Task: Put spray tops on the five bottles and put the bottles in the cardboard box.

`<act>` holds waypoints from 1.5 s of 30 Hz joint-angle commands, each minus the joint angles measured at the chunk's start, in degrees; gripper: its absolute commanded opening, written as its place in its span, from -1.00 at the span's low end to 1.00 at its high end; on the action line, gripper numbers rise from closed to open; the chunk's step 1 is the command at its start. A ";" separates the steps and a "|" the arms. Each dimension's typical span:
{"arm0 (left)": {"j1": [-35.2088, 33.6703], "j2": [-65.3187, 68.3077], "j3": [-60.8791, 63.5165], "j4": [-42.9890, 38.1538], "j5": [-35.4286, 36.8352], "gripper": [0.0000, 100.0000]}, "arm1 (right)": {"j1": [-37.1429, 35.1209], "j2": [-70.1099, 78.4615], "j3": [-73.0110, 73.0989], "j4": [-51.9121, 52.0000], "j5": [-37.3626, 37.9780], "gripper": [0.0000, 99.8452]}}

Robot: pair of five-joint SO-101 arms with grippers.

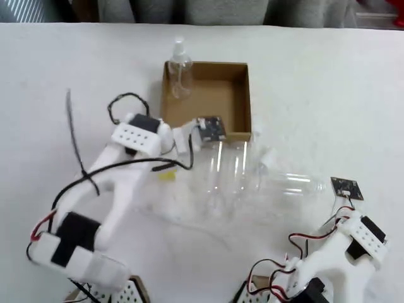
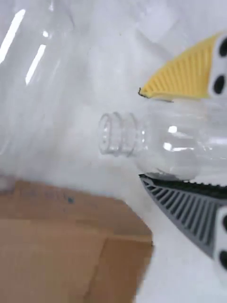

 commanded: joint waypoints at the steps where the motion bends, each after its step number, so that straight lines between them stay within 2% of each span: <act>1: -2.07 -9.36 -3.08 3.43 5.36 -0.67 | 0.13 0.40 0.79 -2.15 0.53 -0.48; 6: -7.78 -16.84 -1.85 5.80 11.78 -0.66 | -0.13 0.40 0.79 -2.15 0.53 -0.48; 13: -20.62 -20.97 -1.58 8.79 22.07 -0.67 | -0.22 0.40 0.79 -2.15 0.53 -0.48; 17: -28.97 -22.11 2.90 3.87 26.37 -0.67 | -0.31 0.40 0.79 -2.15 0.53 -0.48; 22: -36.62 -25.36 13.45 -5.01 27.43 -0.67 | -0.75 0.40 0.62 -2.07 1.05 -0.48; 30: -45.76 -30.46 28.92 -12.31 39.03 -0.66 | -11.82 0.40 -4.22 0.92 0.62 -0.48; 34: -50.42 -30.64 32.79 -16.00 40.26 -0.66 | -15.43 0.40 -16.26 11.65 0.09 -0.48; 38: -51.38 -30.81 35.60 -19.60 40.26 -0.66 | -21.14 0.40 -32.44 25.36 -5.98 -0.48; 42: -52.88 -30.64 35.43 -19.96 40.26 -0.66 | -30.99 0.40 -45.27 36.79 -9.05 -0.48; 45: -56.13 -30.55 35.78 -22.51 40.35 -0.66 | -40.13 0.48 -48.70 37.67 -14.51 -0.48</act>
